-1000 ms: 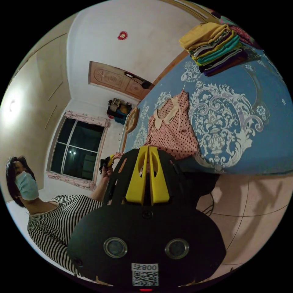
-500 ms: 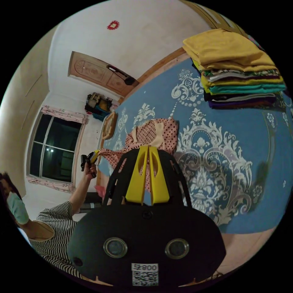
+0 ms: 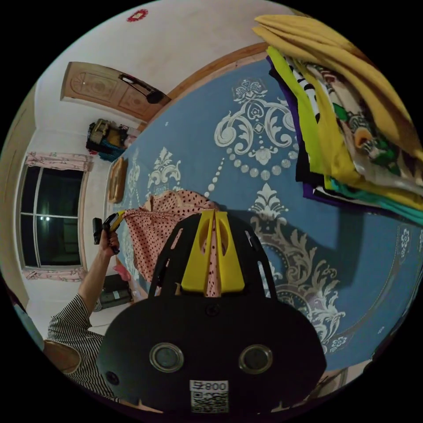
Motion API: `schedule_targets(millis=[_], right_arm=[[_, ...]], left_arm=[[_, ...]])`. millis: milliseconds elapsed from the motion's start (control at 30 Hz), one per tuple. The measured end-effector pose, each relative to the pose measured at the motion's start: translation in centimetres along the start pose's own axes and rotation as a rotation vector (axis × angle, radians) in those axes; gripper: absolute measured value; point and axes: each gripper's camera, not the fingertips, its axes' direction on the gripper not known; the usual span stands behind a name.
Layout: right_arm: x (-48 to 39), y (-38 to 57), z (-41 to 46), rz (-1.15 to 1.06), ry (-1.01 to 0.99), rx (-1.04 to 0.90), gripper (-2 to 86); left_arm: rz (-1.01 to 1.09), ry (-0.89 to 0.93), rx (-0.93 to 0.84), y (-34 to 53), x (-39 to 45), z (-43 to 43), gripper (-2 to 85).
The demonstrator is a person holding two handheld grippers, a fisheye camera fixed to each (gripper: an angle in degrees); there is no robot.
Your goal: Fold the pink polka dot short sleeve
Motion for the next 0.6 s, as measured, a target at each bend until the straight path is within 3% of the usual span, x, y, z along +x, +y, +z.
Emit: schedule_targets(millis=[200,600], right_arm=[[1.6,-4.3,3.5,0.029,0.023,-0.035,0.2],[-1.5,-4.2,4.2,-0.121,0.181,0.152,0.2]], left_arm=[[-0.037,-0.092,-0.002,-5.3,-0.8,3.0,1.6],[0.042,-0.097,0.112,-9.5,-0.4,2.4,1.6]])
